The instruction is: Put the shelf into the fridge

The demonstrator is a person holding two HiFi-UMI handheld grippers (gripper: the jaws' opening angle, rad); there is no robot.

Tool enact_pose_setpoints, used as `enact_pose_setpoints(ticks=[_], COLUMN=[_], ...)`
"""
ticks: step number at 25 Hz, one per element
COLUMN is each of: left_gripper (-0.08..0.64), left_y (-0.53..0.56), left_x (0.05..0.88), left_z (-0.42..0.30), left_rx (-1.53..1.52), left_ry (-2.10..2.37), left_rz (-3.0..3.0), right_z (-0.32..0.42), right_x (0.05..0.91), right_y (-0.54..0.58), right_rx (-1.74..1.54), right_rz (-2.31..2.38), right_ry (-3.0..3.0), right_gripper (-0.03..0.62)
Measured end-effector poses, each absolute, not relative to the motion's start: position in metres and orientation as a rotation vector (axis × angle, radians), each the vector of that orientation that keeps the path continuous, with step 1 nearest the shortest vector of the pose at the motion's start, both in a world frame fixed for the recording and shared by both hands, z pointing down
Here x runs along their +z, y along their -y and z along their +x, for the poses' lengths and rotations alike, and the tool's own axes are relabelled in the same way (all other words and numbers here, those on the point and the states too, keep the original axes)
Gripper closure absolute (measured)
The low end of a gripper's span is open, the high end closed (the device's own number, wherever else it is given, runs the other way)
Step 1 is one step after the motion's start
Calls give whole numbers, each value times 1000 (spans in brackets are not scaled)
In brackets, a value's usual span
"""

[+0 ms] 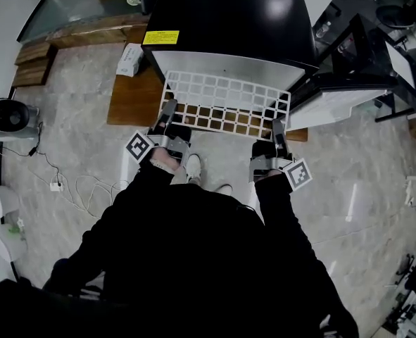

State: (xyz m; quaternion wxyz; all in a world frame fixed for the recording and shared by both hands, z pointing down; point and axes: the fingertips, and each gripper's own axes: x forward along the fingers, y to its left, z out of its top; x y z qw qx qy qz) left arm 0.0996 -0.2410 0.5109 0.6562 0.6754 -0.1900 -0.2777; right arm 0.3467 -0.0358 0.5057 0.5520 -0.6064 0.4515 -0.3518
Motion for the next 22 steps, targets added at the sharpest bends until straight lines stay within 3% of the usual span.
enact_pose_setpoints(ticks=[22], left_gripper=[528], left_y=[264], left_x=[511], left_z=[119], left_rx=[-582], left_ry=[411], left_rz=[1523], right_z=[368], right_x=[511], right_y=[62], right_rx=[-821], right_rz=[-1425], right_ry=[-993], right_gripper=[561])
